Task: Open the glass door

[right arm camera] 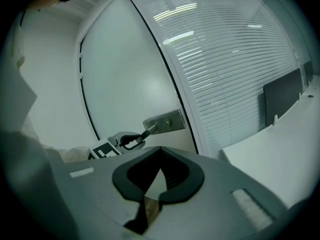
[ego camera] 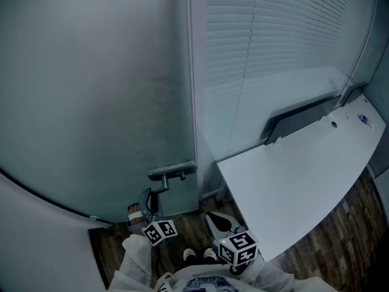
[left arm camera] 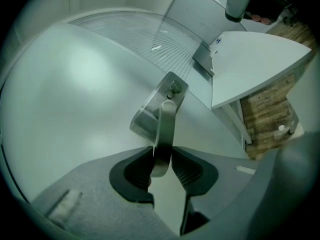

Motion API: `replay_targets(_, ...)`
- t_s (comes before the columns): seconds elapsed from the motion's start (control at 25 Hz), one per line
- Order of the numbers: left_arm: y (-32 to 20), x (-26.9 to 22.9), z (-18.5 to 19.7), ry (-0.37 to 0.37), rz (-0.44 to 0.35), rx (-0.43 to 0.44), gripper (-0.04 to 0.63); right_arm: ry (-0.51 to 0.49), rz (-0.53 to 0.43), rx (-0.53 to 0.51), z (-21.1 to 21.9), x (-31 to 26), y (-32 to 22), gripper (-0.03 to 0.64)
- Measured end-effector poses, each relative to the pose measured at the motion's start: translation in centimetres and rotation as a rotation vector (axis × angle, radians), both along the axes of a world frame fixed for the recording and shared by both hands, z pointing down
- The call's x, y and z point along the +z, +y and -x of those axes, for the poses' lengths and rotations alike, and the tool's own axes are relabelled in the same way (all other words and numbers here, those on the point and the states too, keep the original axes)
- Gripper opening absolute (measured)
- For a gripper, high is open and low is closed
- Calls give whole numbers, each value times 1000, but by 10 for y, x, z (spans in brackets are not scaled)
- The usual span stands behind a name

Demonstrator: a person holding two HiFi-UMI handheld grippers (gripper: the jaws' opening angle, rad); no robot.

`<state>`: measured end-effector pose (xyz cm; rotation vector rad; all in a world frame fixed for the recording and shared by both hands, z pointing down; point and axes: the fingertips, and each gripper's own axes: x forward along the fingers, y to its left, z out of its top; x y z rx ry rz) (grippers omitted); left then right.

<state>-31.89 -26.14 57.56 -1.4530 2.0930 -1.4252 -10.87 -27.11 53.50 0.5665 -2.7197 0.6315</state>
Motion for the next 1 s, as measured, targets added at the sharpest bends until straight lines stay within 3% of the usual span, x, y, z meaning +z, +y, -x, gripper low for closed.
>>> replay_targets(0.28, 22, 17, -9, -40, 28, -57, 133, -8, -2, -3, -25, 26, 4, 6)
replay_targets(0.56, 24, -18, -14, -123, 99, -53, 144, 0, 34, -14, -41, 16, 6, 6)
replay_targets(0.76, 24, -2, -12, -137, 148, -48, 149, -8, 20, -44, -45, 22, 22, 6)
replay_targets(0.88, 44, -6, -18, -111, 141, -89, 133, -22, -2, -45, -55, 16, 38, 6)
replay_targets(1.0, 94, -23, -35, -10, 78, -161, 77, -37, -14, -38, -75, -5, 61, 6)
